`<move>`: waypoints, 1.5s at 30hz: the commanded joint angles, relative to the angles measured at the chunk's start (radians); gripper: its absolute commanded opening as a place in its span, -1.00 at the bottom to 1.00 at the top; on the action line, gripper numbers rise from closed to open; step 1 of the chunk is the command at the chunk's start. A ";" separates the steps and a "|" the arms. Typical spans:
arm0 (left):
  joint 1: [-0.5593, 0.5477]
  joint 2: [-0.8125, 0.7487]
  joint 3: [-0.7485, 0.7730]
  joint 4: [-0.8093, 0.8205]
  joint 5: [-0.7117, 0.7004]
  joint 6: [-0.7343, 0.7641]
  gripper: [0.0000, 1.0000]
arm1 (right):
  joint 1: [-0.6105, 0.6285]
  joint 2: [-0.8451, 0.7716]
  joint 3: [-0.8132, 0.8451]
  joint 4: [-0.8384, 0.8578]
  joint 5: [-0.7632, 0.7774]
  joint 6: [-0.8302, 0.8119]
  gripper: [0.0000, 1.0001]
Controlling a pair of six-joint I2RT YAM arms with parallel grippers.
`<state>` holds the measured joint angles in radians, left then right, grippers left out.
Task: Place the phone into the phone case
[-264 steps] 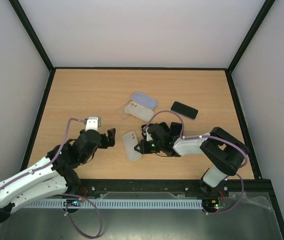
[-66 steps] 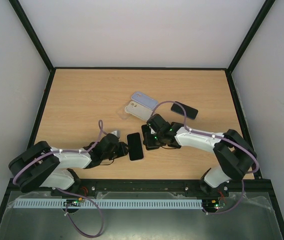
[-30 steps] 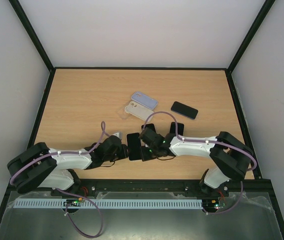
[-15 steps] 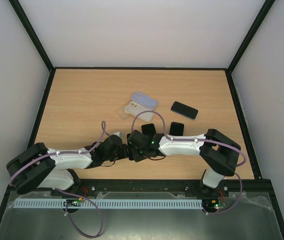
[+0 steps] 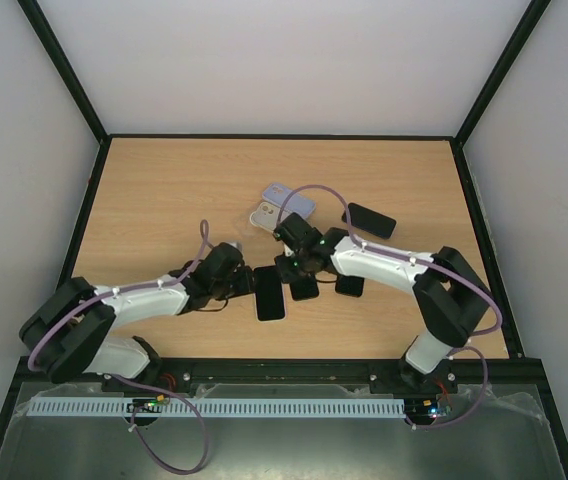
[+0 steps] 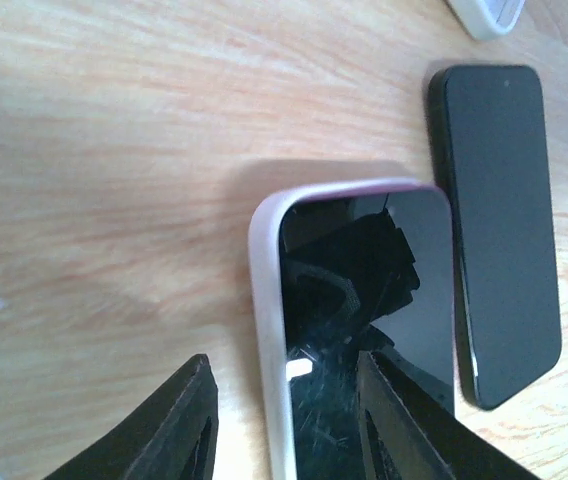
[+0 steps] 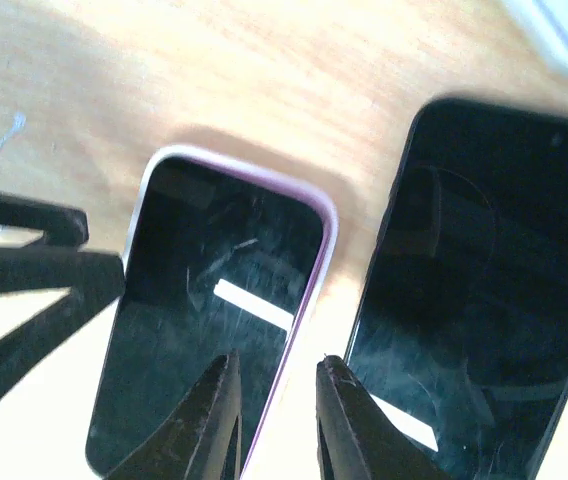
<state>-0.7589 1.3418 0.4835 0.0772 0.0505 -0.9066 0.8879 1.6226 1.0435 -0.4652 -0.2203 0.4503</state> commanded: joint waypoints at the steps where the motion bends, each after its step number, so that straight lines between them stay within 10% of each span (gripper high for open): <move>1: 0.024 0.061 0.066 -0.049 0.030 0.071 -0.18 | -0.056 0.084 0.072 -0.047 -0.063 -0.102 -0.59; 36: 0.001 0.336 0.199 -0.169 -0.053 0.160 -0.48 | -0.097 0.448 0.045 -0.111 -0.029 -0.169 -0.88; 45: -0.003 0.286 0.229 -0.240 -0.122 0.156 -0.33 | -0.095 0.250 0.009 -0.016 -0.015 -0.107 -0.78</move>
<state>-0.7532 1.5967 0.7189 -0.0532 -0.0124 -0.7666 0.7773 1.8626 1.1454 -0.4271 -0.3439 0.3107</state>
